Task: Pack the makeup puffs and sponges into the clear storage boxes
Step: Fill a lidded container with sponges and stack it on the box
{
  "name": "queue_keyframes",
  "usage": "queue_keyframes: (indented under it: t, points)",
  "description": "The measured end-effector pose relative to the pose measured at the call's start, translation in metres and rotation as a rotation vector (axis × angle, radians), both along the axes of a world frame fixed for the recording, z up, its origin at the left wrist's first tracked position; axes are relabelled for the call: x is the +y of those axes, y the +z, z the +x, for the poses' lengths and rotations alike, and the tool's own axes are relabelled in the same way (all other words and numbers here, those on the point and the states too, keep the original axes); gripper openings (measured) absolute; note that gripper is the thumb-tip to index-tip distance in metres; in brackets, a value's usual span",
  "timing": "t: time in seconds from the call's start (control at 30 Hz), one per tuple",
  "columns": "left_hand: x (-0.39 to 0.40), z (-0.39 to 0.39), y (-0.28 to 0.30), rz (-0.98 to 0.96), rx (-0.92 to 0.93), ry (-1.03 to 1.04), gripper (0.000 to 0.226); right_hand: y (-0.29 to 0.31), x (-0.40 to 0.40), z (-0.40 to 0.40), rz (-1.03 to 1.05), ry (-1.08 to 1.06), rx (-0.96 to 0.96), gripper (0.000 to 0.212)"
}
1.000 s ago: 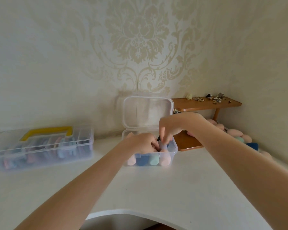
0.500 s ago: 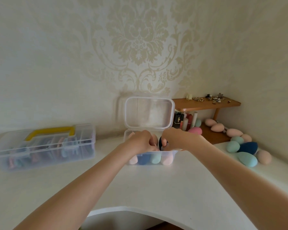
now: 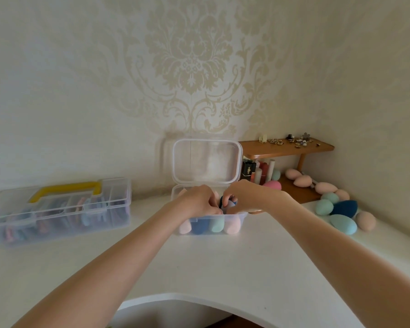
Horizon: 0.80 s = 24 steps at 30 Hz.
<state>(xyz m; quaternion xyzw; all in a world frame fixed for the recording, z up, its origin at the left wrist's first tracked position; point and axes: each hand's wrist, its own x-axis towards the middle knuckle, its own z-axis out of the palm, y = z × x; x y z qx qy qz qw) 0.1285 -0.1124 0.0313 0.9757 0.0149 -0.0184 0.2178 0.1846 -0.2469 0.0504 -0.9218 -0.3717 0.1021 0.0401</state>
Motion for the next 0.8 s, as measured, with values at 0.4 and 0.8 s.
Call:
queue_keyframes:
  t: [0.4, 0.8]
  points:
    - [0.059, -0.004, 0.034, -0.061, -0.700, 0.284, 0.033, 0.053, 0.007, 0.014, 0.585, -0.198, -0.375, 0.032]
    - [0.055, -0.020, 0.032, 0.189, -0.745, 0.034, 0.032, 0.055, 0.006, -0.001, 0.239, -0.070, -0.343, 0.028]
